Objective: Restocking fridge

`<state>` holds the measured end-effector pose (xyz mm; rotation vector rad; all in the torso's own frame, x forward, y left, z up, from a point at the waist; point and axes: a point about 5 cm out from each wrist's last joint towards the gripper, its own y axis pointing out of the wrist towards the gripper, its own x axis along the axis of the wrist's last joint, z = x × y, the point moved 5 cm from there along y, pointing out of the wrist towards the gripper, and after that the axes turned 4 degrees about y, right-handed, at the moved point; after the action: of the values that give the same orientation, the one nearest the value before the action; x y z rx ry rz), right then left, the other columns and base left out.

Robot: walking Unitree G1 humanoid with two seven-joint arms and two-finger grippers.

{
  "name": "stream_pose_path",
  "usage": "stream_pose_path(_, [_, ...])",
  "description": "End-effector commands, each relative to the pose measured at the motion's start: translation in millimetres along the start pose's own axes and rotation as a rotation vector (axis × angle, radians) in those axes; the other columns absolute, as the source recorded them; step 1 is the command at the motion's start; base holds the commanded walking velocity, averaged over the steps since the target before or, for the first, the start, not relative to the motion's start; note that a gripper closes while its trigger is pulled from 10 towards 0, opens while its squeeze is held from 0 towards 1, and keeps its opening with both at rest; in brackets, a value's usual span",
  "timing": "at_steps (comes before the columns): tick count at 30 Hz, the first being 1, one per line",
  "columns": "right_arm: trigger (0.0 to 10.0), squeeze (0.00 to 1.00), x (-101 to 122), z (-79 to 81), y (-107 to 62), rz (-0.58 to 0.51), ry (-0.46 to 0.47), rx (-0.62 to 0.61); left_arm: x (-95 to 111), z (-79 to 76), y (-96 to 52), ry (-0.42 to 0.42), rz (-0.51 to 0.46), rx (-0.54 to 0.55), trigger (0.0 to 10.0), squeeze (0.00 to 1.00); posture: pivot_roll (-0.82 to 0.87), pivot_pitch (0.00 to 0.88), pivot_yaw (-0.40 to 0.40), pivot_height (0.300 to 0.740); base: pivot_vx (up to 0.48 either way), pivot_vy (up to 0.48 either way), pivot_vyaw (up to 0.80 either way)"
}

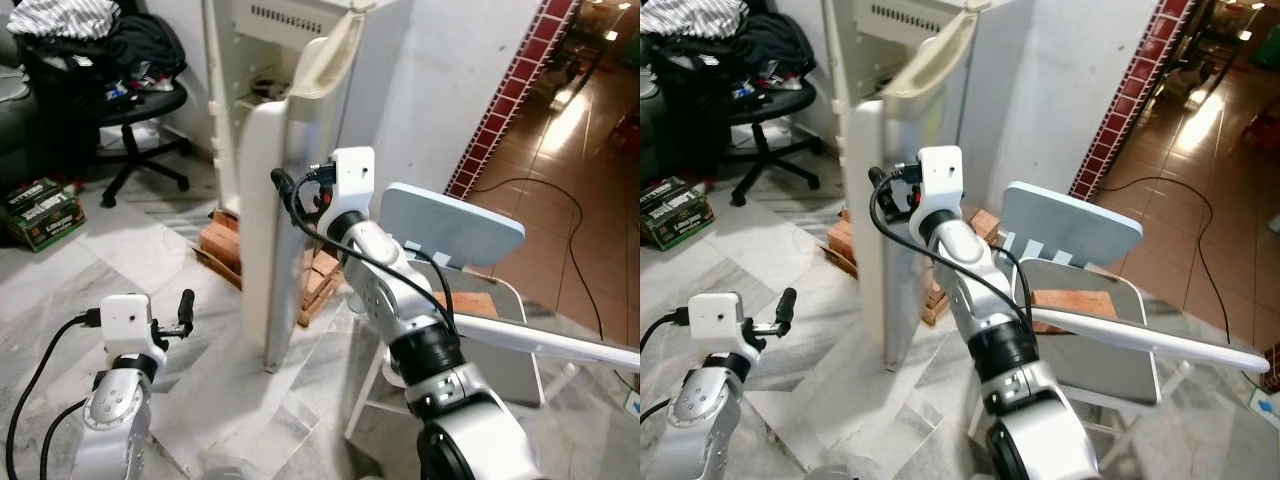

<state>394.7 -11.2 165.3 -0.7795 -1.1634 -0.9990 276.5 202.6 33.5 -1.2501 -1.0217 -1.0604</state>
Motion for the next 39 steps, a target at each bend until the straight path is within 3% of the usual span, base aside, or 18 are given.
stream_pose_path(1, [10.0, 0.0, 0.0, 6.0, 5.4, 0.011, -0.002, -0.015, 0.9, 3.8, 1.7, 0.009, 0.007, 0.006, 10.0, 0.0, 0.18, 0.0, -0.072, 0.74, 0.458, 0.0, 0.0])
stream_pose_path(6, [10.0, 0.0, -6.4, 11.6, 10.0, 0.037, -0.004, -0.033, -0.7, 3.5, 2.5, 0.014, 0.018, 0.006, 10.0, 0.0, 0.19, 0.0, -0.076, 0.74, 0.448, 0.0, 0.0])
stream_pose_path(11, [10.0, 0.0, -6.6, 38.0, 12.3, 0.046, 0.031, 0.041, 8.9, -0.5, 1.6, 0.025, -0.045, -0.01, 10.0, 0.0, 0.2, 0.0, -0.077, 0.74, 0.261, 0.0, 0.0])
stream_pose_path(13, [10.0, 0.0, -5.6, 59.0, 11.2, 0.051, 0.119, 0.124, 9.0, -2.8, 2.1, 0.049, -0.04, -0.02, 10.0, 0.0, 0.2, 0.0, -0.079, 0.74, 0.0, 0.0, 0.0])
stream_pose_path(14, [10.0, 0.0, -3.0, 82.2, 6.9, 0.06, 0.201, 0.235, 8.4, -2.3, 2.4, 0.044, -0.036, -0.019, 10.0, 0.0, 0.2, 0.0, -0.08, 0.74, 0.0, 0.0, 0.0])
stream_pose_path(15, [10.0, 0.0, -3.0, 82.2, 6.9, 0.06, 0.201, 0.235, 8.4, -2.3, 2.4, 0.044, -0.036, -0.019, 10.0, 0.0, 0.2, 0.0, -0.08, 0.74, 0.0, 0.0, 0.0])
stream_pose_path(16, [10.0, 0.0, 6.5, 121.9, -6.4, 0.065, 0.339, 0.445, 7.9, -1.0, 2.7, 0.034, -0.033, -0.013, 10.0, 0.0, 0.2, 0.0, -0.08, 0.74, 0.0, 0.0, 0.0])
stream_pose_path(18, [10.0, 0.0, 19.0, 158.1, -29.3, 0.08, 0.473, 0.68, 7.0, -0.1, 2.9, 0.03, -0.029, -0.008, 10.0, 0.0, 0.2, 0.0, -0.08, 0.74, 0.0, 0.0, 0.0])
stream_pose_path(19, [10.0, 0.0, 22.9, 168.3, -38.2, 0.09, 0.51, 0.754, 6.8, 0.1, 2.9, 0.03, -0.028, -0.007, 10.0, 0.0, 0.2, 0.0, -0.08, 0.74, 0.0, 0.0, 0.0])
stream_pose_path(20, [10.0, 0.0, 24.0, 177.1, -49.6, 0.063, 0.427, 0.83, 7.3, 0.3, 2.6, 0.032, -0.03, -0.007, 10.0, 0.0, 0.21, 0.0, -0.085, 0.74, 0.0, 0.0, 0.0])
stream_pose_path(22, [10.0, 0.0, 20.8, 175.1, -48.0, 0.065, 0.398, 0.815, 7.4, 0.7, 2.5, 0.033, -0.031, -0.006, 10.0, 0.0, 0.21, 0.0, -0.085, 0.74, 0.0, 0.0, 0.0])
stream_pose_path(25, [10.0, 0.0, 10.8, 150.0, -29.1, 0.077, 0.371, 0.677, 6.7, 1.8, 2.1, 0.032, -0.027, 0.001, 10.0, 0.0, 0.21, 0.0, -0.084, 0.74, 0.0, 0.0, 0.0])
stream_pose_path(26, [10.0, 0.0, -0.2, 122.1, -17.5, 0.088, 0.291, 0.561, 6.0, 2.5, 1.5, 0.035, -0.024, 0.006, 10.0, 0.0, 0.21, 0.0, -0.083, 0.74, 0.0, 0.0, 0.0])
stream_pose_path(28, [10.0, 0.0, -4.0, 110.2, -13.8, 0.09, 0.255, 0.511, 5.8, 2.6, 1.2, 0.036, -0.024, 0.007, 10.0, 0.0, 0.21, 0.0, -0.083, 0.74, 0.0, 0.0, 0.0])
stream_pose_path(29, [10.0, 0.0, -9.6, 78.8, -6.8, 0.086, 0.205, 0.381, 4.8, 3.1, 0.9, 0.031, -0.019, 0.012, 10.0, 0.0, 0.21, 0.0, -0.083, 0.74, 0.0, 0.0, 0.0])
stream_pose_path(30, [10.0, 0.0, -9.6, 78.8, -6.8, 0.086, 0.205, 0.381, 4.8, 3.1, 0.9, 0.031, -0.019, 0.012, 10.0, 0.0, 0.21, 0.0, -0.083, 0.74, 0.0, 0.0, 0.0])
stream_pose_path(33, [10.0, 0.0, -18.4, 38.2, -7.8, 0.122, 0.167, 0.233, 1.6, 6.4, 1.0, 0.019, 0.0, 0.036, 10.0, 0.0, 0.2, 0.0, -0.083, 0.74, 0.0, 0.0, 0.0])
stream_pose_path(39, [10.0, 0.0, -23.6, 13.0, -10.5, 0.129, 0.157, 0.132, -0.3, 7.6, 1.1, 0.016, 0.012, 0.041, 10.0, 0.0, 0.2, 0.0, -0.081, 0.74, 0.0, 0.0, 0.0])
